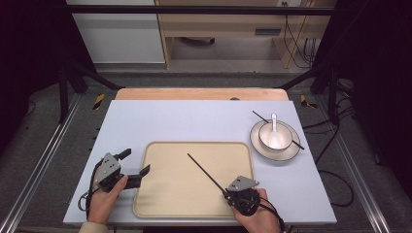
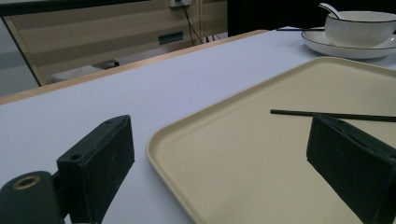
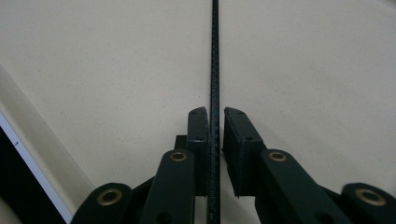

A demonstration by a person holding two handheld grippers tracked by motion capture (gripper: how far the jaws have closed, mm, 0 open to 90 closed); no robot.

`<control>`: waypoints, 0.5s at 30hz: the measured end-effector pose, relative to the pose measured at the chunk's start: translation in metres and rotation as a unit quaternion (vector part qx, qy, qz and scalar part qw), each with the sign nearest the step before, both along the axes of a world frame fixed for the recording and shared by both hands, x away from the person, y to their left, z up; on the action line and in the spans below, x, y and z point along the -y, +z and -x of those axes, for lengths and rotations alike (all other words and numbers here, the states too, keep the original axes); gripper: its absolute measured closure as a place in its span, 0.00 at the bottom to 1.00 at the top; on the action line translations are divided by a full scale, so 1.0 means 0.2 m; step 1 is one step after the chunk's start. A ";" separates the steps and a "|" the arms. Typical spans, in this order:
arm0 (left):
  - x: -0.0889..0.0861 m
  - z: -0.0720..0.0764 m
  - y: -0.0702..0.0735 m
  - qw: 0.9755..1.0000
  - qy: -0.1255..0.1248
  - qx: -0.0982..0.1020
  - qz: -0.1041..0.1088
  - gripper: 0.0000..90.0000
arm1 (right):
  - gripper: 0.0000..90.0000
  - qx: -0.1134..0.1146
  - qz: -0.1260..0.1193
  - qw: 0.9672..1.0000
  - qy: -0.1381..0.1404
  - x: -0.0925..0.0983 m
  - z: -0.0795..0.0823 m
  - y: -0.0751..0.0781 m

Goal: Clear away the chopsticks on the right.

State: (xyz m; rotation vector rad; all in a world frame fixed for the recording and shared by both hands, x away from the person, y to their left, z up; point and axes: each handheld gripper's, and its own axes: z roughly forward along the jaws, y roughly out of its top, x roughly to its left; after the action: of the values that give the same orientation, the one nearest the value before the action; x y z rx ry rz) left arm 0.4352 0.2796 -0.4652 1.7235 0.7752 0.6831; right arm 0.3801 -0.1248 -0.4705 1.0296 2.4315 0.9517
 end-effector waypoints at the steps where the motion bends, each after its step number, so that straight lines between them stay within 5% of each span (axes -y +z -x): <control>1: 0.00 0.00 0.00 1.000 0.000 0.000 0.001 0.08 | 0.81 0.009 -0.004 1.000 0.001 0.00 0.01 0.01; 8: 0.00 0.00 0.00 1.000 0.000 0.001 0.003 0.08 | 0.58 0.053 -0.036 0.998 0.000 0.09 0.02 0.15; 10: 0.00 0.00 0.00 1.000 -0.001 0.002 0.003 0.08 | 0.52 0.076 -0.031 0.997 -0.005 0.18 0.01 0.23; 11: 0.00 0.01 0.01 1.000 -0.001 0.003 0.004 0.08 | 0.42 0.107 -0.025 0.994 -0.020 0.29 0.00 0.32; 12: 0.00 0.01 0.01 1.000 -0.001 0.003 0.004 0.08 | 0.42 0.107 -0.025 0.994 -0.020 0.29 0.00 0.32; 15: 0.00 0.01 0.00 1.000 0.000 0.003 0.004 0.08 | 0.29 0.140 0.003 0.989 -0.048 0.50 -0.05 0.44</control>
State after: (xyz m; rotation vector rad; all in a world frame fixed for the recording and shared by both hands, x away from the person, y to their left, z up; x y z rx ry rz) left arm 0.4338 0.2796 -0.4645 1.7132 0.7739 0.6839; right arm 0.3894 -0.2249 -0.3835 0.9315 2.1355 0.9840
